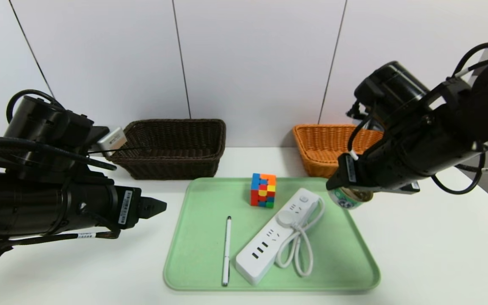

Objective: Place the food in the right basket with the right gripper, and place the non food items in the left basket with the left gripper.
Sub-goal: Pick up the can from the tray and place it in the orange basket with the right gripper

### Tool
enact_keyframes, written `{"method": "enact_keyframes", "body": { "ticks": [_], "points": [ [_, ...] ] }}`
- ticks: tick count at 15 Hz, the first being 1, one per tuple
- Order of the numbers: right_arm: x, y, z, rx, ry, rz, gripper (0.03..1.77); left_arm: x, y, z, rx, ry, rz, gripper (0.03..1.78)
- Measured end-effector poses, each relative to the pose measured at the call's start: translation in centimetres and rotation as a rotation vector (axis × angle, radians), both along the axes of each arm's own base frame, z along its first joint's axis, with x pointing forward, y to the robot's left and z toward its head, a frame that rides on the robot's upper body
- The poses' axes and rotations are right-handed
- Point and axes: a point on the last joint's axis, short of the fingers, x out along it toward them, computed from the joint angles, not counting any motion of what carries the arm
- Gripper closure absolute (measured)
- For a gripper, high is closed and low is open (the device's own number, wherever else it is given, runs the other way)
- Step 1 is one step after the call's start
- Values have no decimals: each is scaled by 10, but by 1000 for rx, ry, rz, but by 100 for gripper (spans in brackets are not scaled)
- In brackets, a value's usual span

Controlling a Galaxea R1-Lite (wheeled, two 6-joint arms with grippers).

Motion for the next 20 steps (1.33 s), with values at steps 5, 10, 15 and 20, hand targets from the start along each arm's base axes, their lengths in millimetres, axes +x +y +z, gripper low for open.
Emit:
{"method": "enact_keyframes", "body": {
  "ticks": [5, 10, 15, 20],
  "points": [
    [34, -23, 42, 168, -188, -112, 71, -3, 2, -3, 9, 8, 2, 12],
    [83, -39, 44, 289, -287, -249, 71, -3, 1, -3, 9, 6, 0, 12],
    [131, -52, 11, 306, -303, -326, 71, 0, 0, -6, 11, 15, -1, 12],
    [171, -65, -30, 329, -303, -403, 71, 6, -3, -9, 10, 24, 0, 12]
  ]
}}
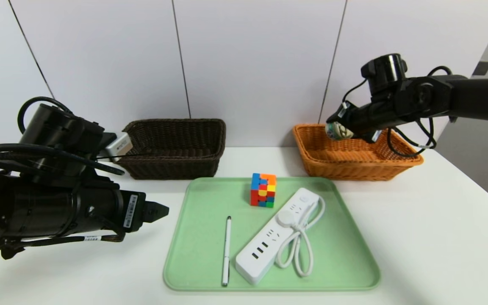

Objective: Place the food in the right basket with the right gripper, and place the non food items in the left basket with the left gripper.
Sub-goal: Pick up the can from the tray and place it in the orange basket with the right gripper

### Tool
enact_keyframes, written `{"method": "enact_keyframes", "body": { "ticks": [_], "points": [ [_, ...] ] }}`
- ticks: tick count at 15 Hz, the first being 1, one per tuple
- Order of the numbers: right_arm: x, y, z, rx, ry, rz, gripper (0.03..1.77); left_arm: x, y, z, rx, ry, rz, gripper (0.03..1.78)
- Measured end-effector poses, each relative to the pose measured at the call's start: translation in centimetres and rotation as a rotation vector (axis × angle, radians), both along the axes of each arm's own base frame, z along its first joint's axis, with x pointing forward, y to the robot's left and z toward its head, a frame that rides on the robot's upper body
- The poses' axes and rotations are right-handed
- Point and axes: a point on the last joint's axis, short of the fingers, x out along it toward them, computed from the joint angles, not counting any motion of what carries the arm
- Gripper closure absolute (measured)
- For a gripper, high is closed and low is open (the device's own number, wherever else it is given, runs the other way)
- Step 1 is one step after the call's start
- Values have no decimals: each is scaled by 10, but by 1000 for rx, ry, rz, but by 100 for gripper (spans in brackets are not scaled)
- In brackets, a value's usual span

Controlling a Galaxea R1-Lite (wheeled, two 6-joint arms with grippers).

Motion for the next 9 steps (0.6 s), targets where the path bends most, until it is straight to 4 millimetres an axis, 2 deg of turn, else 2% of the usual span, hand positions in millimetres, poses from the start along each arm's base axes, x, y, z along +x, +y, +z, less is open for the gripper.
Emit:
{"method": "enact_keyframes", "body": {
  "ticks": [4, 9],
  "points": [
    [17, -6, -28, -7, 36, -20, 71, 5, -2, -3, 0, 4, 1, 12],
    [27, -6, -38, -10, 43, -24, 71, 9, -4, -5, 5, 13, 2, 12]
  ]
}}
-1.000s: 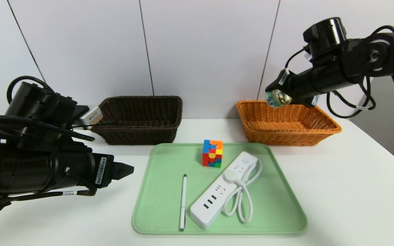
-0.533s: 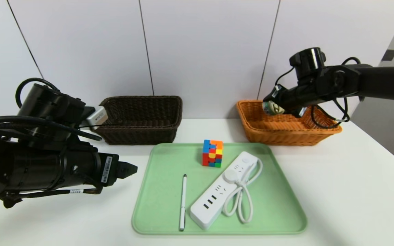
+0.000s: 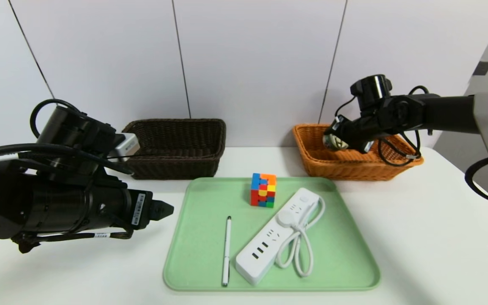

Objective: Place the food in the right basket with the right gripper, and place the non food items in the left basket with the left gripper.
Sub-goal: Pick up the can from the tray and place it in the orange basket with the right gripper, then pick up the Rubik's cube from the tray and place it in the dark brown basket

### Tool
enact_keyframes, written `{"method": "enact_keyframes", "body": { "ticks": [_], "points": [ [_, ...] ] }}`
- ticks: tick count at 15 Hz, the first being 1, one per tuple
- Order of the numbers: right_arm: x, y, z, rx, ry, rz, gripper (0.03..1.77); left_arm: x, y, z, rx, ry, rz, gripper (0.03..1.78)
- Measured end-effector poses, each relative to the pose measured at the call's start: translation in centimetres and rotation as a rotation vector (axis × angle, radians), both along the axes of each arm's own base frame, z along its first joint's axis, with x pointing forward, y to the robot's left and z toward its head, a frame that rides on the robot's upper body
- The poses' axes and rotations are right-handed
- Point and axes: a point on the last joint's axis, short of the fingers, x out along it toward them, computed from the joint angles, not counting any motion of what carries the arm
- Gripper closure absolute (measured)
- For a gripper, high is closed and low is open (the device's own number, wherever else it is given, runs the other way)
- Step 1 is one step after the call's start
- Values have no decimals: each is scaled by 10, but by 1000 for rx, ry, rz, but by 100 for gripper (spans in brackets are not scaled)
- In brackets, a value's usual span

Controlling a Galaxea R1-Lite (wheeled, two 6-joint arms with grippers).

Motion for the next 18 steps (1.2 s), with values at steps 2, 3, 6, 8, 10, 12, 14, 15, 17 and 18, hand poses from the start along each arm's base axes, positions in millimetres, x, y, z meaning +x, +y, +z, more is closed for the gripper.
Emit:
{"method": "enact_keyframes", "body": {
  "ticks": [2, 3, 6, 8, 10, 12, 14, 15, 17, 18],
  "points": [
    [2, 0, -3, -4, 6, 2, 67, 1, -1, 0, 0, 1, 1, 12],
    [2, 0, -4, -8, 11, 3, 60, 2, -1, 0, 0, 3, 0, 12],
    [3, 0, -8, -13, 18, 5, 44, 2, -1, -1, 0, 4, 2, 12],
    [3, 0, -7, -16, 20, 5, 36, 2, -1, 1, -17, 2, 10, 12],
    [0, -1, -3, -29, 23, 3, 30, 3, -2, 7, -50, -9, 29, 12],
    [-10, 0, 9, -72, 33, 37, 25, 3, -2, 11, -54, -24, 28, 12],
    [-24, 1, 31, -118, 0, 84, 21, 2, -2, 14, -56, -36, 24, 12],
    [-32, 1, 48, -124, -36, 97, 20, 2, -1, 15, -59, -42, 22, 12],
    [-52, 0, 81, -125, -112, 115, 17, 2, -2, 24, -78, -63, 18, 12],
    [-63, 1, 96, -125, -143, 120, 16, 2, -4, 31, -94, -79, 9, 12]
  ]
}}
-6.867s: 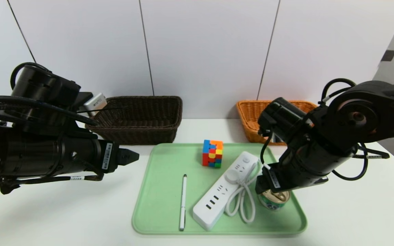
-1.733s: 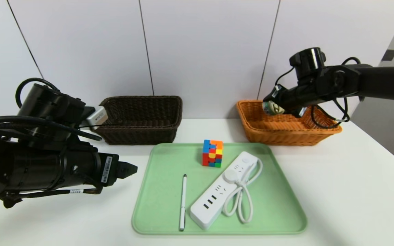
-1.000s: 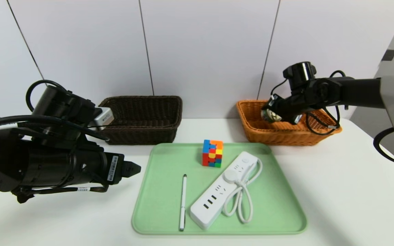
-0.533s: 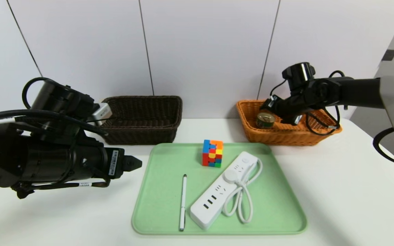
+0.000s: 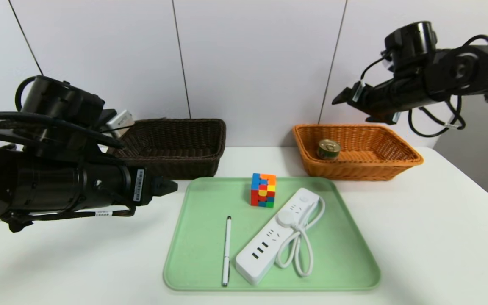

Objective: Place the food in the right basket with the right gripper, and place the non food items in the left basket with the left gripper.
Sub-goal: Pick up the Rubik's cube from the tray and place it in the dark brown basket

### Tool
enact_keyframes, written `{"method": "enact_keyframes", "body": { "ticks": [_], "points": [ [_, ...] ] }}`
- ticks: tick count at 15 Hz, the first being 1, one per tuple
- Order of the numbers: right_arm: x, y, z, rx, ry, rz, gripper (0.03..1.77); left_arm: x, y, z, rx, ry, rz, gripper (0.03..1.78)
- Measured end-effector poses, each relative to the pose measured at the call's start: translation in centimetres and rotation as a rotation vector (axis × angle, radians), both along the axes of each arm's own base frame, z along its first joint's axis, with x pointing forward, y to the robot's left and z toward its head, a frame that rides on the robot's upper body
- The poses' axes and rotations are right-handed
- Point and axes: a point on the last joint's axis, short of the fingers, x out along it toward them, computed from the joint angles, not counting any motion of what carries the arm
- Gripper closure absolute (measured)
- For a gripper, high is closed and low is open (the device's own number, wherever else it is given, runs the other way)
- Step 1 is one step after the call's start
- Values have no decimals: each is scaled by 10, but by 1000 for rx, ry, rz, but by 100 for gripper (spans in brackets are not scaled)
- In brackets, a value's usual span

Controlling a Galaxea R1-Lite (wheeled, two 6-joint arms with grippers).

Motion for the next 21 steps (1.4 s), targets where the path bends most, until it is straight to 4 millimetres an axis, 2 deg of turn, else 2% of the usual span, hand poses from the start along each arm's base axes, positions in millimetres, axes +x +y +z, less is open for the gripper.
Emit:
{"method": "enact_keyframes", "body": {
  "ticks": [2, 4, 8, 12, 14, 17, 21],
  "points": [
    [-26, 4, 26, 16, -32, 19, 15, -4, -9, 13, -24, -22, -39, 12],
    [-53, 11, 43, 62, -3, 28, 13, -13, -23, 22, -50, -10, -88, 12],
    [-105, 12, 60, 58, 108, 58, 12, -20, -43, 30, -69, 2, -157, 12],
    [-144, 9, 66, 50, 209, 91, 11, -20, -52, 28, -67, 11, -179, 12],
    [-158, 12, 64, 73, 262, 125, 11, -21, -54, 28, -77, 13, -181, 12],
    [-168, 13, 59, 83, 293, 129, 11, -28, -66, 29, -129, 36, -202, 12],
    [-178, 10, 57, 86, 306, 127, 11, -29, -78, 34, -277, 39, -381, 12]
  ]
}}
